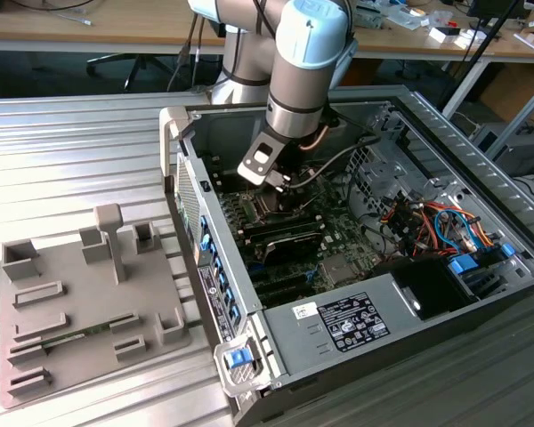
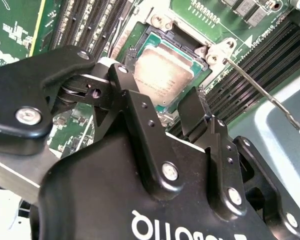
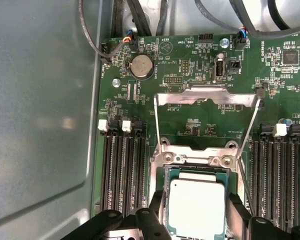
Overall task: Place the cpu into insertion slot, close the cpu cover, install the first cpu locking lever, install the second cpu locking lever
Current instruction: 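Place the cpu into insertion slot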
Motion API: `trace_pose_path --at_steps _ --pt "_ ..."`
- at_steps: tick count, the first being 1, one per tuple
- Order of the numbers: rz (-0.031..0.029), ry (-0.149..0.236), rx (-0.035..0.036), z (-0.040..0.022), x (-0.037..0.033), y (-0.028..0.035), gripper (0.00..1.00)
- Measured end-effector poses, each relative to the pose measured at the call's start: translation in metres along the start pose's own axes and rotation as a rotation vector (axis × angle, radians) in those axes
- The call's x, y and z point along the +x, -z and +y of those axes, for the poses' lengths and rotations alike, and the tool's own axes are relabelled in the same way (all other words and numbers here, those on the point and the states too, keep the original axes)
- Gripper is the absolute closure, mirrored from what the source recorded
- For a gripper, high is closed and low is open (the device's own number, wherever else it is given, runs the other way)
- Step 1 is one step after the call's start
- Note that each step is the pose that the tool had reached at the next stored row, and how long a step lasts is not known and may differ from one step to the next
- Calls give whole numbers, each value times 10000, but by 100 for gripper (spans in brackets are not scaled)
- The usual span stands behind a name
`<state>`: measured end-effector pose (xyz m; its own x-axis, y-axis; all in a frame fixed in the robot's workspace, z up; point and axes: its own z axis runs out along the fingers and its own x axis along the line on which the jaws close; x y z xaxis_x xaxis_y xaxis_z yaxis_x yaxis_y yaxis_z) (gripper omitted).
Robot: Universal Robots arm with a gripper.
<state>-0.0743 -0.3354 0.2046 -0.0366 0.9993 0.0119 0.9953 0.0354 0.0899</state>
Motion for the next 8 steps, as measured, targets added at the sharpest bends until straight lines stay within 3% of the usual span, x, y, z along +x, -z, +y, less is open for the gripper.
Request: trace_pose_path --at_steps 4,8 --pt "1 0 0 5 1 43 39" --pt "8 55 5 12 1 46 39"
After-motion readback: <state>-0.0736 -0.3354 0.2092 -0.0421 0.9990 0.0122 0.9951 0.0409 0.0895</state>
